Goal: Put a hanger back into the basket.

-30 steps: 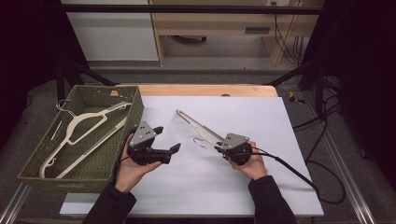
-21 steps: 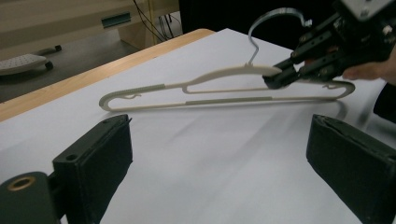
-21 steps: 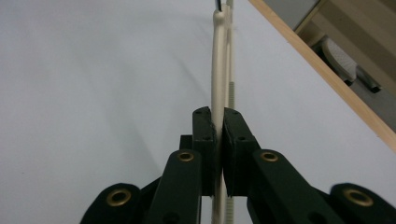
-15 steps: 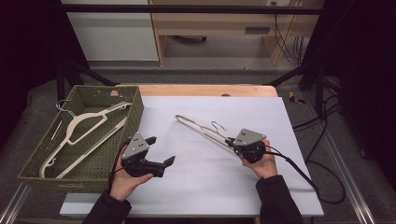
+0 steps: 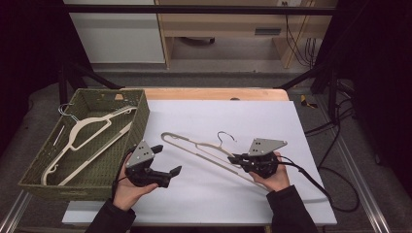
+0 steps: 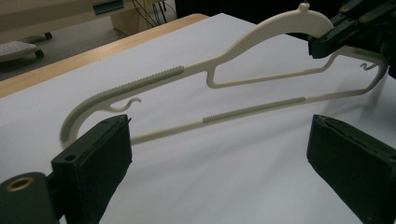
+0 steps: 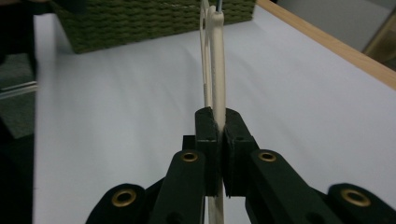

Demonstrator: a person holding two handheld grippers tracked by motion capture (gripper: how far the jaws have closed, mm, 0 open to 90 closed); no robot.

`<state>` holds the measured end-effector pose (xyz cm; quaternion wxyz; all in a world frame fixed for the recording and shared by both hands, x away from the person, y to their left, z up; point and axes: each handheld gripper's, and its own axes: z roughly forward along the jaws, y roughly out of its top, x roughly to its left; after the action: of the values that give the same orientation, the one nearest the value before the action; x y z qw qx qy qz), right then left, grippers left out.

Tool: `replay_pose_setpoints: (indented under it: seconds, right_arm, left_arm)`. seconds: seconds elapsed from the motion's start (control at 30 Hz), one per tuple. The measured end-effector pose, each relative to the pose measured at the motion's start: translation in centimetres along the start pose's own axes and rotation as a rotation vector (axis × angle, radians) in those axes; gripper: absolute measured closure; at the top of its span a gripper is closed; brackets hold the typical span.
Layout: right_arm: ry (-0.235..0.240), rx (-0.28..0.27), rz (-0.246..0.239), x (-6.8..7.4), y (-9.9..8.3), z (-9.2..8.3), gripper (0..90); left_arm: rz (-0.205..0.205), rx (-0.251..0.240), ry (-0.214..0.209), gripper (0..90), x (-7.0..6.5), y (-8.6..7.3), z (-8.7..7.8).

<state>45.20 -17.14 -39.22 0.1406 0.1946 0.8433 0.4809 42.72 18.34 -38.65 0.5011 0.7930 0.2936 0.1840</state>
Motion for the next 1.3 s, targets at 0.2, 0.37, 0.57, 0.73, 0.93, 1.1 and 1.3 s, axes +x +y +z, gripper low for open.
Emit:
replay_pose_setpoints:
  seconds: [0.2, 0.37, 0.57, 0.73, 0.93, 1.1, 1.3]
  right_arm:
    - [0.085, 0.008, -0.018, 1.4, 0.6, 0.8, 87.3]
    - [0.135, 0.023, -0.013, 2.0, 0.7, 1.7, 87.3]
    - [0.187, 0.031, -0.041, 3.1, 1.2, 2.3, 87.3]
    - [0.220, 0.034, -0.047, 3.6, 1.5, 2.4, 87.2]
    - [0.230, 0.058, -0.051, 3.7, 1.4, 2.8, 87.2]
    - [0.208, 0.067, -0.054, 3.7, 1.3, 2.9, 85.6]
    - [0.114, 0.035, -0.037, 3.3, 1.3, 2.5, 76.3]
  left_arm:
    - [0.011, 0.011, -0.011, 9.2, -0.1, 0.3, 0.3]
    - [0.048, 0.034, -0.038, 13.8, -0.6, 0.5, 1.1]
    - [0.086, 0.080, -0.071, 24.4, -1.1, 0.4, 2.3]
    - [0.128, 0.120, -0.105, 40.8, -1.6, 0.1, 2.9]
    - [0.134, 0.151, -0.145, 63.4, -1.7, 0.1, 3.0]
    - [0.152, 0.164, -0.145, 68.3, -2.0, 0.1, 3.0]
    - [0.139, 0.161, -0.181, 78.8, -2.8, 0.4, 2.8]
